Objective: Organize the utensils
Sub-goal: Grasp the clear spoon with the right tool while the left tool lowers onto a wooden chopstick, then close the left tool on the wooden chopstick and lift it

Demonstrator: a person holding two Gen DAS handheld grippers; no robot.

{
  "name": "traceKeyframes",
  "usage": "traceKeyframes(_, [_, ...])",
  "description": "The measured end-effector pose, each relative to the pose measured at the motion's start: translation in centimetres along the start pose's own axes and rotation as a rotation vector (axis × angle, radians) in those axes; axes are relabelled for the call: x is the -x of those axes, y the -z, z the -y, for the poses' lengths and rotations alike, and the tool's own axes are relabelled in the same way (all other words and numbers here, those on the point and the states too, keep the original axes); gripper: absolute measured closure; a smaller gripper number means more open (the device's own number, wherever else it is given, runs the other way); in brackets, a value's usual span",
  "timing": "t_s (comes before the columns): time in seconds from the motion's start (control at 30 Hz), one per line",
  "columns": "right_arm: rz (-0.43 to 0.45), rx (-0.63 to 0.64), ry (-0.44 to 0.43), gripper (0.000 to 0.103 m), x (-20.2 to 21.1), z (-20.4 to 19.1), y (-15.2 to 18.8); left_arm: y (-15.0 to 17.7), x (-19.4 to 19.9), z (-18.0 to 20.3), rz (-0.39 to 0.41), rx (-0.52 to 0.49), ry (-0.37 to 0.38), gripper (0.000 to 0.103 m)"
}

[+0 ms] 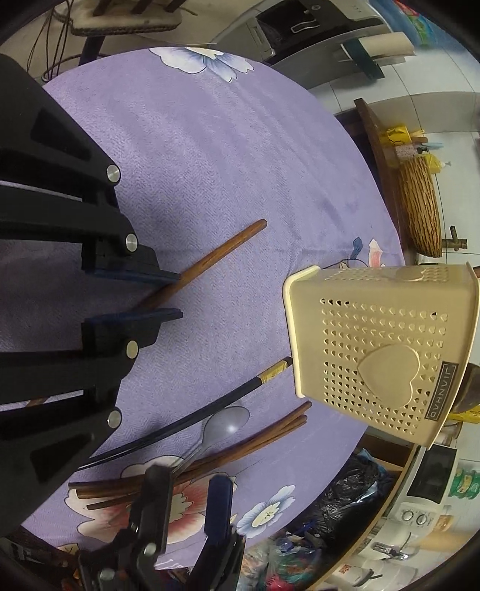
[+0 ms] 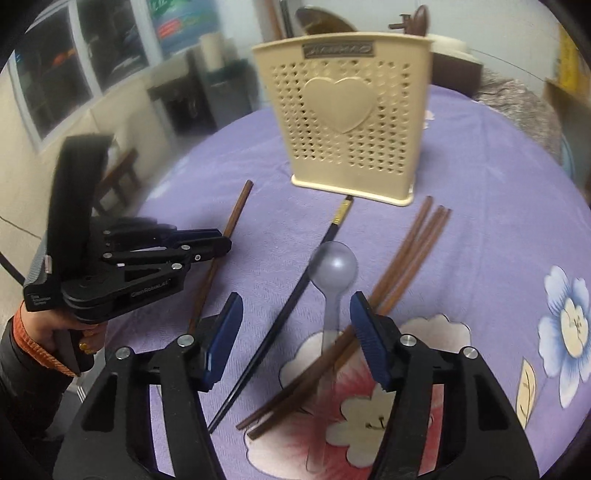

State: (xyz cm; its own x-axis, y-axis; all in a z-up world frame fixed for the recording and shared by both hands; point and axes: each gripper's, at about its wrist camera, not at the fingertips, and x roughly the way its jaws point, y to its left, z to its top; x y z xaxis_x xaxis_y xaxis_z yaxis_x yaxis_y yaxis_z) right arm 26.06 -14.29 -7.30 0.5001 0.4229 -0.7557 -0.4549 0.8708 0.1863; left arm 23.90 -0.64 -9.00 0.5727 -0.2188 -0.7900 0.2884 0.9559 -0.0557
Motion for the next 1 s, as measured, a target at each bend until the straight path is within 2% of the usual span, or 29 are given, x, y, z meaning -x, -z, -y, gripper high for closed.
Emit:
traceKeyframes(0.2, [-0.055,0.021,0.027,0.045,-2.3,0.4,-1.7,0.2,0.0,-0.2,0.005,0.011,0.014,0.088])
traceKeyframes(0.5, [-0.098,0.025,0.035,0.048,-4.3,1.5,-2.2,0.3,0.2,-0.7,0.009,0.027,0.032,0.088])
traceKeyframes(0.57, [-0.1,0.04,0.058,0.055,-4.5,1.2,-2.3,0.3,0.2,-0.8,0.008,0.031,0.036,0.088])
traceKeyframes(0.6, [-0.101,0.043,0.055,0.063,-4.5,1.2,-2.3,0.2,0.2,-0.8,0.007,0.031,0.038,0.088])
traceKeyframes(0.63, [-0.101,0.034,0.04,0.066,-4.5,1.2,-2.4,0.3,0.2,-0.8,0.007,0.03,0.039,0.088])
traceKeyframes(0.87, [-0.06,-0.039,0.008,0.066,-3.7,1.7,-2.2,0.4,0.2,-0.9,0.009,0.031,0.039,0.088])
traceKeyframes(1.0, [0.015,-0.091,-0.019,0.066,-1.5,1.5,-2.2,0.4,0.2,-0.9,0.012,0.043,0.04,0.088])
